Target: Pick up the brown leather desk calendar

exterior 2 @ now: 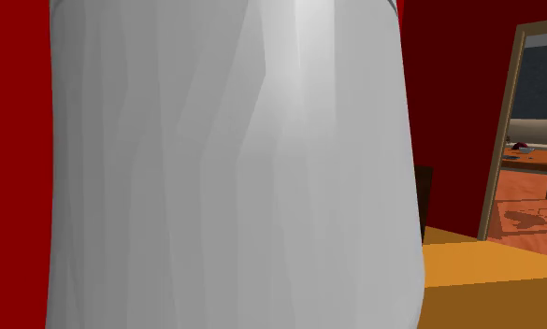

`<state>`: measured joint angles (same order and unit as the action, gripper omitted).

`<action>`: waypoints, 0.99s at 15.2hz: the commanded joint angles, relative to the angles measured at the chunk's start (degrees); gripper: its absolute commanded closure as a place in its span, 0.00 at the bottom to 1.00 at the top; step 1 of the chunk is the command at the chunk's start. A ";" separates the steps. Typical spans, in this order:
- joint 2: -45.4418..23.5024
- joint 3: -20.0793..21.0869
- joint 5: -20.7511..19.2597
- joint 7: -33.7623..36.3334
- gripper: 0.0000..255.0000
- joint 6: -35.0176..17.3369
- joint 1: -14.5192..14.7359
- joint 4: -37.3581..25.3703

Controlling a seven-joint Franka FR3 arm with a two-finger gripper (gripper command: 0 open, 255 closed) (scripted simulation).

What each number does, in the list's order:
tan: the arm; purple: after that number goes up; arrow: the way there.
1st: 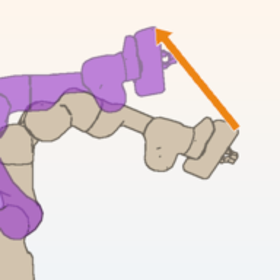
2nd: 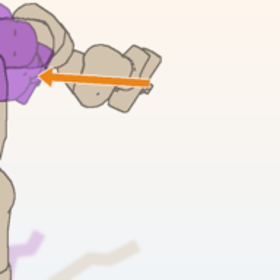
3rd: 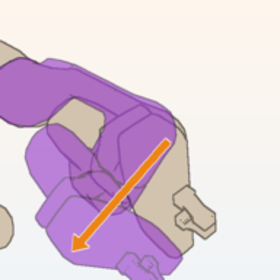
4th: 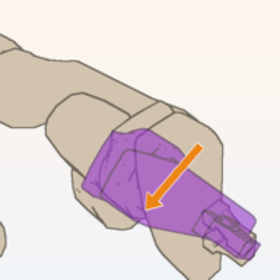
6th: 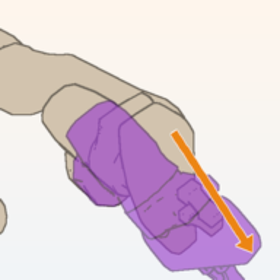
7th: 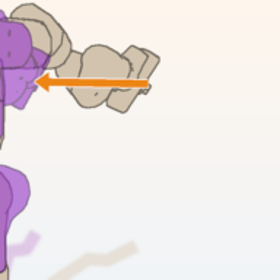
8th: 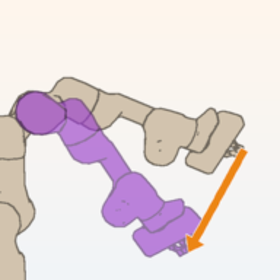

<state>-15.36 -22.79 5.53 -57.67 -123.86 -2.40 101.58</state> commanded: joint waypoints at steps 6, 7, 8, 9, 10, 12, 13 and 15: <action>-1.21 0.28 0.64 -0.33 1.00 -3.21 -0.08 2.06; -1.26 0.29 0.66 -0.34 1.00 -3.27 -0.09 2.07; -1.23 0.28 0.66 -0.36 1.00 -3.27 -0.09 2.10; -1.24 0.28 0.66 -0.36 1.00 -3.30 -0.09 2.12; -1.23 0.27 0.66 -0.37 1.00 -3.31 -0.09 2.14; -1.32 0.30 0.68 -0.32 1.00 -3.24 -0.08 1.99; -1.28 0.29 0.66 -0.33 1.00 -3.23 -0.08 2.01; -1.17 0.28 0.61 -0.30 1.00 -3.20 -0.06 2.10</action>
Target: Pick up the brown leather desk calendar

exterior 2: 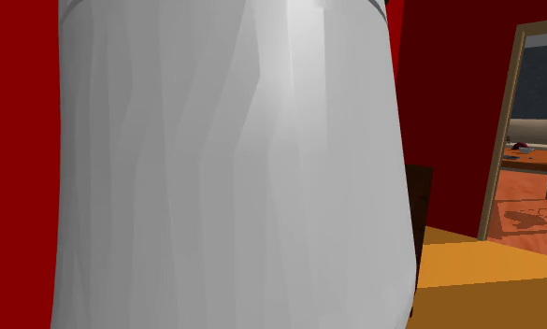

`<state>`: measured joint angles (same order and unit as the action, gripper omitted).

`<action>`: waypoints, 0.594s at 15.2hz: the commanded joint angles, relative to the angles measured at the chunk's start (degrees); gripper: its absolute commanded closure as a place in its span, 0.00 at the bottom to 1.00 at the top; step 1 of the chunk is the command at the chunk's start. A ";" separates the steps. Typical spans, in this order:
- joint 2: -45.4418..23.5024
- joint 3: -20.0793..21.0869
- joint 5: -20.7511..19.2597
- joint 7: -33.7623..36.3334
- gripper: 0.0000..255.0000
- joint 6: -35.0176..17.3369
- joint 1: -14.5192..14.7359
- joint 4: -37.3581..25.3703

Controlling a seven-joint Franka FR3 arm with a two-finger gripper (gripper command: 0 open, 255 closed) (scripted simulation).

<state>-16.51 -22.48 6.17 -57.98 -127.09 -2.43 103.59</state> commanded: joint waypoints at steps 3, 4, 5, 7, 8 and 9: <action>0.82 -0.20 -0.48 0.27 1.00 2.07 0.08 -1.19; 1.07 -0.24 -0.62 0.35 1.00 2.75 0.11 -1.64; 1.32 -0.29 -0.75 0.43 1.00 3.44 0.14 -2.10; 1.77 -0.38 -1.00 0.57 1.00 4.84 0.19 -3.08; 1.98 -0.42 -1.11 0.64 1.00 5.54 0.20 -3.59; 2.18 -0.45 -1.22 0.70 1.00 6.24 0.22 -4.11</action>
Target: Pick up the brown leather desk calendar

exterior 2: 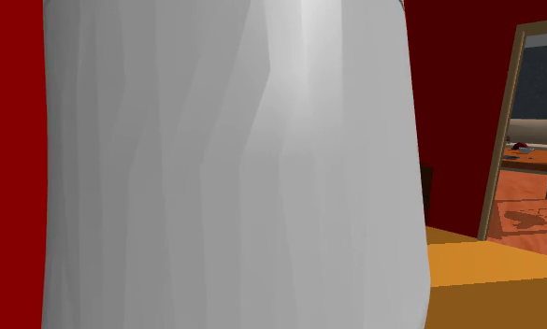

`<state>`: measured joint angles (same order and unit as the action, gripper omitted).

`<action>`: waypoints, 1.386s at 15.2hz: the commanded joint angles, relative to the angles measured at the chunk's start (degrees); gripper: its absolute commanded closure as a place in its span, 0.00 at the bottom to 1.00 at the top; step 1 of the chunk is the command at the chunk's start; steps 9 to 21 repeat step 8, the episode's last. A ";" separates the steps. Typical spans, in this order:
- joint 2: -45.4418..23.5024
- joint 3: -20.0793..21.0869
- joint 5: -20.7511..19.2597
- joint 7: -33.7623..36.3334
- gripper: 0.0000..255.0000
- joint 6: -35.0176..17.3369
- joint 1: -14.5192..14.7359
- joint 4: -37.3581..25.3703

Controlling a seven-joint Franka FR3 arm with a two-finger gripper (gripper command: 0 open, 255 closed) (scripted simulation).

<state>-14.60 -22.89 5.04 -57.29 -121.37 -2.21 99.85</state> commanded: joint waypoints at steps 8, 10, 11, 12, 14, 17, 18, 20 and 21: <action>1.22 -0.23 -0.62 0.30 1.00 4.94 0.03 -3.92; 1.22 -0.23 -0.62 0.30 1.00 4.94 0.03 -3.92; 1.22 -0.23 -0.62 0.30 1.00 4.94 0.03 -3.92; 1.22 -0.23 -0.62 0.30 1.00 4.94 0.03 -3.92; 1.22 -0.23 -0.62 0.30 1.00 4.94 0.03 -3.92; 1.22 -0.23 -0.62 0.30 1.00 4.94 0.03 -3.92; 1.22 -0.23 -0.62 0.30 1.00 4.94 0.03 -3.92; 1.22 -0.23 -0.62 0.30 1.00 4.94 0.03 -3.92; 1.22 -0.23 -0.62 0.30 1.00 4.94 0.03 -3.92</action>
